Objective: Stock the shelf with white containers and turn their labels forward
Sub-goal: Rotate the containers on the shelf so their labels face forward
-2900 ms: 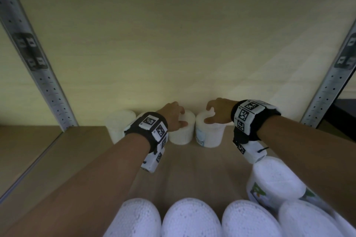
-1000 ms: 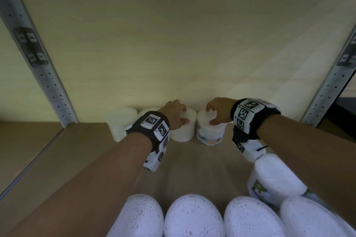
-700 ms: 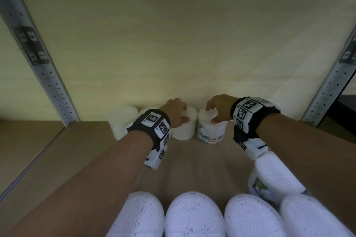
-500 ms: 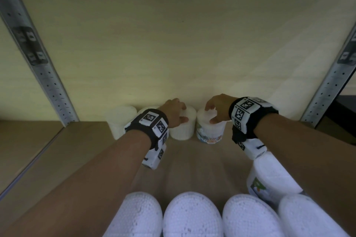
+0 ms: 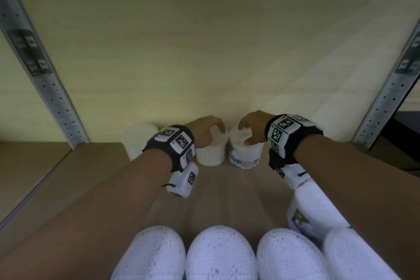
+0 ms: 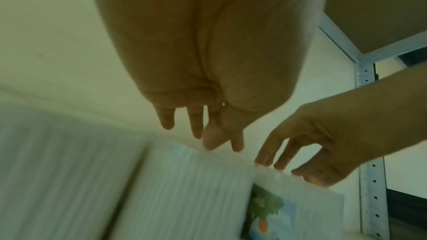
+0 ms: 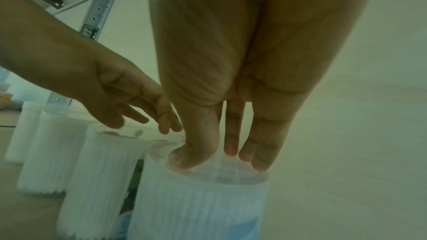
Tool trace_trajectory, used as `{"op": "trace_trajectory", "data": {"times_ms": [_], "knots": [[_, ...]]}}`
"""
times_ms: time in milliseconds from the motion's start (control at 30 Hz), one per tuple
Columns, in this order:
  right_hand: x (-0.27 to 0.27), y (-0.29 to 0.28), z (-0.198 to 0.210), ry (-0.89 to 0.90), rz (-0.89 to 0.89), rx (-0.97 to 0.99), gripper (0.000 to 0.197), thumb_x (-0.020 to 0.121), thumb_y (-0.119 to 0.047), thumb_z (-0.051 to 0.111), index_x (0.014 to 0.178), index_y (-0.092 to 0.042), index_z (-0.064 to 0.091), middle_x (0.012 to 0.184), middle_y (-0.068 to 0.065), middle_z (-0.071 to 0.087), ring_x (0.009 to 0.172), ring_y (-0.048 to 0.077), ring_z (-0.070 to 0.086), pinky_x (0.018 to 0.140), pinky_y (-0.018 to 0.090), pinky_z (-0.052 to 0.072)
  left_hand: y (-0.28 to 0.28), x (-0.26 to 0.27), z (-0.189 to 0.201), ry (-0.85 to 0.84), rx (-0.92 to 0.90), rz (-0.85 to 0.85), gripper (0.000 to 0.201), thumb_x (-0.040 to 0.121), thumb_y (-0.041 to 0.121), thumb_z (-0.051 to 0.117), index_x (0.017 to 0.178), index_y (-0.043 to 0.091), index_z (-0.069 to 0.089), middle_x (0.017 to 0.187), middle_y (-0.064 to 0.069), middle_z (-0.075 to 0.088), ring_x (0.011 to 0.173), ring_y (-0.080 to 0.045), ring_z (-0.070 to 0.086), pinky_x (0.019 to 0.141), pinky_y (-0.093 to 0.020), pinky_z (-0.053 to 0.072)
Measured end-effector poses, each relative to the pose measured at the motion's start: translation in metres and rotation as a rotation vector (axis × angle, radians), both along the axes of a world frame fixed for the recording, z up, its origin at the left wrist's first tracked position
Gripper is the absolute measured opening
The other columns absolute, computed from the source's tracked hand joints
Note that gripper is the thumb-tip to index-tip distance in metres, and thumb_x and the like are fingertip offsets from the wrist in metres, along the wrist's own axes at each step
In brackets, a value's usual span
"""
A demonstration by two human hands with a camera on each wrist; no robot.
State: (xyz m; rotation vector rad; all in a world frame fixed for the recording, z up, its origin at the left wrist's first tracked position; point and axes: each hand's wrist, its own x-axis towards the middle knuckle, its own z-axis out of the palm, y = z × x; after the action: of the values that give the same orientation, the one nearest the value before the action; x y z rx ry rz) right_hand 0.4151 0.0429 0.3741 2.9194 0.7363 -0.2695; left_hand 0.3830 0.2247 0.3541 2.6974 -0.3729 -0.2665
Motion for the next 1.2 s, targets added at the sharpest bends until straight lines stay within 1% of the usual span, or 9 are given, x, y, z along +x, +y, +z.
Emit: {"op": "trace_trajectory", "data": {"times_ms": [100,200,500,633,733,800,933,1033,1200], "knots": [[0.001,0.001,0.000,0.008,0.006,0.019,0.056,0.087,-0.030,0.066,0.136,-0.010,0.049,0.141,0.007,0.048,0.126,0.026,0.050,0.103,0.032,0.040,-0.009,0.001,-0.010,-0.137,0.053,0.123,0.033,0.092,0.017,0.052,0.125,0.014,0.051,0.133,-0.009,0.041,0.125,-0.030,0.040,0.102,-0.039,0.039],[0.000,0.001,-0.001,0.002,0.015,0.016,0.056,0.088,-0.030,0.065,0.137,-0.008,0.048,0.141,0.008,0.048,0.126,0.026,0.050,0.102,0.031,0.040,-0.014,0.004,-0.014,-0.179,0.169,0.198,0.043,0.092,0.036,0.053,0.128,0.014,0.048,0.135,-0.010,0.040,0.127,-0.030,0.037,0.104,-0.043,0.037],[0.001,0.000,-0.001,-0.010,0.021,0.011,0.055,0.086,-0.031,0.067,0.135,-0.011,0.050,0.139,0.007,0.050,0.125,0.026,0.051,0.101,0.031,0.041,-0.015,0.008,-0.009,-0.125,0.188,0.158,0.044,0.093,0.033,0.054,0.132,0.015,0.047,0.140,-0.010,0.038,0.130,-0.030,0.037,0.107,-0.046,0.036],[0.002,-0.001,-0.001,-0.010,0.016,0.016,0.055,0.085,-0.031,0.067,0.134,-0.011,0.051,0.138,0.008,0.051,0.124,0.026,0.052,0.101,0.032,0.042,-0.011,0.008,-0.007,-0.086,0.136,0.074,0.040,0.093,0.013,0.054,0.132,0.015,0.047,0.141,-0.009,0.041,0.128,-0.027,0.043,0.106,-0.038,0.038],[0.001,0.000,-0.001,0.002,0.011,0.012,0.056,0.086,-0.031,0.067,0.135,-0.010,0.050,0.138,0.008,0.051,0.124,0.027,0.052,0.101,0.032,0.042,-0.010,0.006,-0.002,-0.044,0.067,0.018,0.049,0.087,-0.008,0.045,0.129,0.016,0.051,0.140,-0.009,0.044,0.129,-0.025,0.044,0.102,-0.031,0.037],[0.002,0.000,0.000,0.002,0.010,0.010,0.056,0.086,-0.031,0.067,0.135,-0.010,0.049,0.138,0.008,0.051,0.124,0.027,0.052,0.101,0.033,0.042,-0.010,0.004,0.001,-0.044,0.035,0.030,0.053,0.083,-0.012,0.041,0.127,0.015,0.054,0.139,-0.009,0.046,0.129,-0.025,0.043,0.101,-0.031,0.038],[0.001,0.000,-0.001,-0.001,0.016,0.010,0.056,0.087,-0.031,0.066,0.135,-0.010,0.049,0.140,0.008,0.050,0.125,0.027,0.051,0.102,0.033,0.041,-0.012,0.004,-0.003,-0.186,-0.007,0.179,0.033,0.088,0.013,0.056,0.121,0.010,0.054,0.129,-0.012,0.049,0.122,-0.029,0.047,0.097,-0.031,0.041],[0.001,0.000,0.000,0.006,0.015,0.002,0.057,0.087,-0.032,0.066,0.136,-0.009,0.048,0.140,0.009,0.049,0.125,0.028,0.051,0.102,0.033,0.041,-0.016,0.006,-0.008,-0.186,0.113,0.260,0.048,0.089,0.040,0.058,0.125,0.009,0.051,0.131,-0.014,0.045,0.123,-0.031,0.044,0.102,-0.042,0.041],[0.001,-0.001,-0.001,0.004,0.013,0.000,0.057,0.086,-0.032,0.067,0.135,-0.010,0.050,0.138,0.009,0.052,0.123,0.028,0.053,0.101,0.034,0.043,-0.020,0.007,-0.009,-0.158,0.225,0.252,0.056,0.088,0.047,0.057,0.128,0.008,0.049,0.134,-0.016,0.042,0.125,-0.033,0.042,0.103,-0.045,0.040]]}}
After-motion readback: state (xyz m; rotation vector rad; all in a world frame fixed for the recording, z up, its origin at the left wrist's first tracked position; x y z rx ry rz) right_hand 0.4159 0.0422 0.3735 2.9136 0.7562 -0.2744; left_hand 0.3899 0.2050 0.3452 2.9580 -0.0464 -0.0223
